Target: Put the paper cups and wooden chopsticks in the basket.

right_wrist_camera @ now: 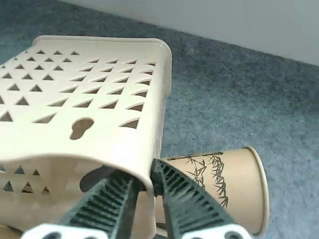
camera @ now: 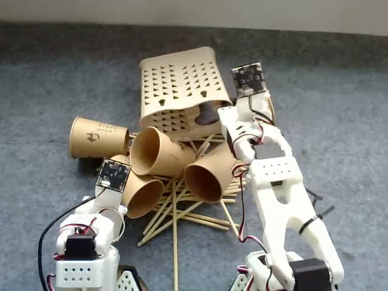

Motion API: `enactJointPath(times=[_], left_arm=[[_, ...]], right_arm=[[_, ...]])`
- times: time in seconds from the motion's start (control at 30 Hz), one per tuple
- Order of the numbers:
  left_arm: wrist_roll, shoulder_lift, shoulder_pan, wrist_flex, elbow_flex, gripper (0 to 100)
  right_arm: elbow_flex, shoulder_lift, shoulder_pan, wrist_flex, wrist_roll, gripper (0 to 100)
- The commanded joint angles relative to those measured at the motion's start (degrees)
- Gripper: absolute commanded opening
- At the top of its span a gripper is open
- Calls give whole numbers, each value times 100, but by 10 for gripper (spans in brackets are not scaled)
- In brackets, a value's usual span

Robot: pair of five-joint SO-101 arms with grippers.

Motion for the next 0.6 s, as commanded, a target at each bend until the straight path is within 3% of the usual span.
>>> enactJointPath(times=[0.0, 0.3, 0.57], left_arm=[[-9, -66, -48, 26, 110, 7], [-9, -66, -48, 26, 110, 7], [-9, -66, -48, 26, 110, 7]], right_arm=[[-101, -453, 286, 286, -308, 5], [-180, -1147, 523, 1191, -325, 5], [-1437, -1332, 532, 3336, -668, 5]])
